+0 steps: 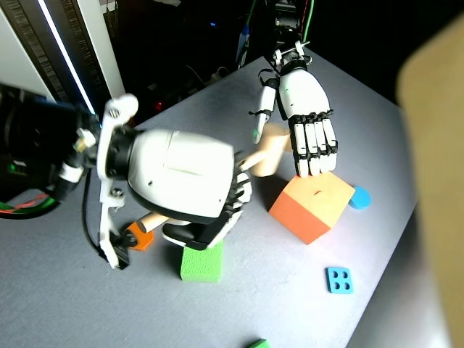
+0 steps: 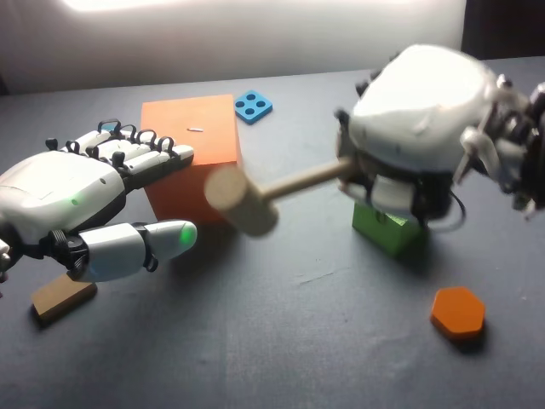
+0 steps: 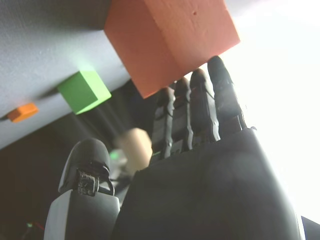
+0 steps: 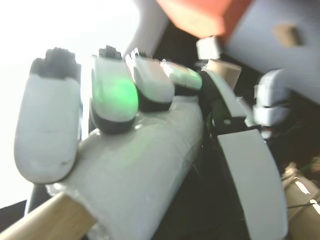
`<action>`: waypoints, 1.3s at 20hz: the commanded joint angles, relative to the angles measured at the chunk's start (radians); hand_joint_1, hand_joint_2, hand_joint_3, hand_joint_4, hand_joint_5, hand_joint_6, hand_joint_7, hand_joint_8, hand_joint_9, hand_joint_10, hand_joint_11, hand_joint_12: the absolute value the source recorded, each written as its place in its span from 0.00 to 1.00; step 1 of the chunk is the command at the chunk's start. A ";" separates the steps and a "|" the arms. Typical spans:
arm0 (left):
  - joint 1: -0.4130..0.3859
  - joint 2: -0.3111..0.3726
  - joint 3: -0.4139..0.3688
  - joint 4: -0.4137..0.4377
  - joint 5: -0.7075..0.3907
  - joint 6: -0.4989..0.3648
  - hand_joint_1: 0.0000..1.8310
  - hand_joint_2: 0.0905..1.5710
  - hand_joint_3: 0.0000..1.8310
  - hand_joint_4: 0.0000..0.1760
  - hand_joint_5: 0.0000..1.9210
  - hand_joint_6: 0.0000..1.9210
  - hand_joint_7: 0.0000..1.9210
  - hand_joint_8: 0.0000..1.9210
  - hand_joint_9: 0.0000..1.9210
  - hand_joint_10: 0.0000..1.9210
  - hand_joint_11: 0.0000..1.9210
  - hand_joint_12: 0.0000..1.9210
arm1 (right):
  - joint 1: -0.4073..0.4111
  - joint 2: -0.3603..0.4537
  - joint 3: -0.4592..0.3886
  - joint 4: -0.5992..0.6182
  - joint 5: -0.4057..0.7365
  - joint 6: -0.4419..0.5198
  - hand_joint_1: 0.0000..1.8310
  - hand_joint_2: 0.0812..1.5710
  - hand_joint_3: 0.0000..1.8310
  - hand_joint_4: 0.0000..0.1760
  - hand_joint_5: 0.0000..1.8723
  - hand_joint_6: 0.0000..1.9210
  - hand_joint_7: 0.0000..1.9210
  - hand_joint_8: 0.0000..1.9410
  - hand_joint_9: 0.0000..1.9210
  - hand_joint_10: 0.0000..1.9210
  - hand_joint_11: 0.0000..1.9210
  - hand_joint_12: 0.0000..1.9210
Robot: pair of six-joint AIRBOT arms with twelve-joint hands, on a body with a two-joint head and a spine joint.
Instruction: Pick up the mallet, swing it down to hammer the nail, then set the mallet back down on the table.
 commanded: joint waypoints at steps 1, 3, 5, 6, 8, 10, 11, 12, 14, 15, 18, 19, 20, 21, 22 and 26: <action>-0.015 0.000 0.004 0.003 -0.081 -0.006 0.00 0.83 0.00 0.00 0.10 0.00 0.10 0.00 0.08 0.00 0.00 0.18 | -0.002 0.012 -0.002 -0.111 -0.112 0.060 0.15 1.00 0.09 1.00 0.71 1.00 0.87 1.00 0.94 1.00 0.99 1.00; -0.025 0.000 0.004 0.003 -0.076 -0.006 0.00 0.82 0.00 0.00 0.09 0.00 0.09 0.00 0.07 0.00 0.00 0.17 | -0.024 0.010 -0.002 -0.128 -0.112 0.073 0.15 1.00 0.09 1.00 0.69 1.00 0.87 1.00 0.93 1.00 0.98 1.00; -0.035 0.004 0.001 0.003 -0.071 -0.006 0.00 0.83 0.00 0.00 0.10 0.00 0.10 0.00 0.08 0.00 0.00 0.18 | -0.040 0.002 -0.002 -0.128 -0.104 0.074 0.15 1.00 0.08 1.00 0.69 1.00 0.86 1.00 0.93 1.00 0.98 1.00; -0.039 0.007 -0.002 0.003 -0.068 -0.006 0.00 0.83 0.00 0.00 0.11 0.01 0.11 0.01 0.09 0.00 0.01 0.18 | -0.048 -0.002 -0.002 -0.128 -0.102 0.074 0.14 1.00 0.08 1.00 0.69 1.00 0.86 1.00 0.92 1.00 0.98 1.00; -0.052 0.015 -0.007 0.003 -0.058 -0.005 0.00 0.83 0.00 0.00 0.11 0.01 0.11 0.00 0.09 0.00 0.01 0.18 | -0.065 -0.017 -0.002 -0.128 -0.102 0.072 0.14 1.00 0.08 1.00 0.69 1.00 0.86 1.00 0.92 1.00 0.98 1.00; -0.066 0.026 -0.013 0.003 -0.052 -0.005 0.00 0.83 0.00 0.00 0.11 0.00 0.11 0.00 0.09 0.00 0.00 0.20 | -0.074 -0.047 -0.001 -0.128 -0.108 0.057 0.14 1.00 0.07 1.00 0.68 1.00 0.84 1.00 0.92 1.00 0.99 1.00; -0.078 0.033 -0.017 0.003 -0.046 -0.005 0.00 0.83 0.00 0.00 0.11 0.00 0.11 0.00 0.09 0.00 0.00 0.20 | -0.075 -0.071 0.002 -0.128 -0.110 0.050 0.12 1.00 0.07 1.00 0.67 1.00 0.84 1.00 0.92 1.00 0.99 1.00; -0.087 0.038 -0.019 0.003 -0.044 -0.003 0.00 0.83 0.00 0.00 0.10 0.00 0.11 0.00 0.08 0.00 0.00 0.19 | -0.075 -0.090 0.006 -0.128 -0.114 0.041 0.12 1.00 0.07 1.00 0.66 1.00 0.83 1.00 0.91 1.00 0.98 1.00; -0.104 0.053 -0.026 0.008 -0.042 -0.002 0.00 0.83 0.00 0.00 0.10 0.00 0.10 0.00 0.08 0.00 0.00 0.19 | -0.073 -0.122 0.018 -0.128 -0.117 0.035 0.12 1.00 0.07 1.00 0.66 1.00 0.82 1.00 0.90 1.00 0.97 1.00; -0.116 0.063 -0.030 0.019 -0.031 -0.004 0.00 0.83 0.00 0.00 0.09 0.00 0.09 0.00 0.08 0.00 0.00 0.18 | -0.073 -0.137 0.027 -0.128 -0.117 0.035 0.11 1.00 0.05 1.00 0.65 1.00 0.80 1.00 0.88 1.00 0.96 1.00; -0.146 0.094 -0.045 0.050 -0.004 -0.013 0.00 0.83 0.00 0.00 0.11 0.00 0.12 0.00 0.10 0.00 0.00 0.21 | -0.080 -0.181 0.056 -0.128 -0.127 0.035 0.12 1.00 0.05 1.00 0.63 1.00 0.79 1.00 0.88 1.00 0.96 1.00; -0.150 0.106 -0.052 0.058 -0.004 -0.016 0.00 0.82 0.00 0.00 0.11 0.00 0.11 0.00 0.09 0.00 0.00 0.20 | -0.084 -0.196 0.069 -0.128 -0.132 0.035 0.12 1.00 0.04 1.00 0.62 1.00 0.78 1.00 0.87 1.00 0.95 1.00; -0.153 0.116 -0.058 0.065 -0.004 -0.021 0.00 0.83 0.00 0.00 0.11 0.00 0.11 0.00 0.09 0.00 0.00 0.20 | -0.087 -0.210 0.083 -0.128 -0.138 0.035 0.12 1.00 0.03 1.00 0.61 1.00 0.77 1.00 0.86 1.00 0.94 1.00; -0.155 0.125 -0.063 0.073 -0.004 -0.025 0.00 0.83 0.00 0.00 0.10 0.00 0.10 0.00 0.08 0.00 0.00 0.19 | -0.089 -0.224 0.098 -0.128 -0.141 0.035 0.12 1.00 0.03 1.00 0.61 1.00 0.76 1.00 0.85 1.00 0.93 1.00; -0.157 0.133 -0.067 0.084 -0.004 -0.032 0.00 0.83 0.00 0.00 0.10 0.00 0.10 0.00 0.08 0.00 0.00 0.19 | -0.092 -0.237 0.113 -0.128 -0.143 0.035 0.12 1.00 0.03 1.00 0.61 1.00 0.76 1.00 0.85 1.00 0.93 1.00; -0.174 0.159 -0.080 0.161 0.013 -0.078 0.00 0.82 0.00 0.00 0.11 0.00 0.11 0.00 0.09 0.00 0.00 0.19 | -0.110 -0.279 0.142 -0.145 -0.159 0.044 0.17 0.97 0.00 0.00 0.53 1.00 0.68 1.00 0.78 1.00 0.86 1.00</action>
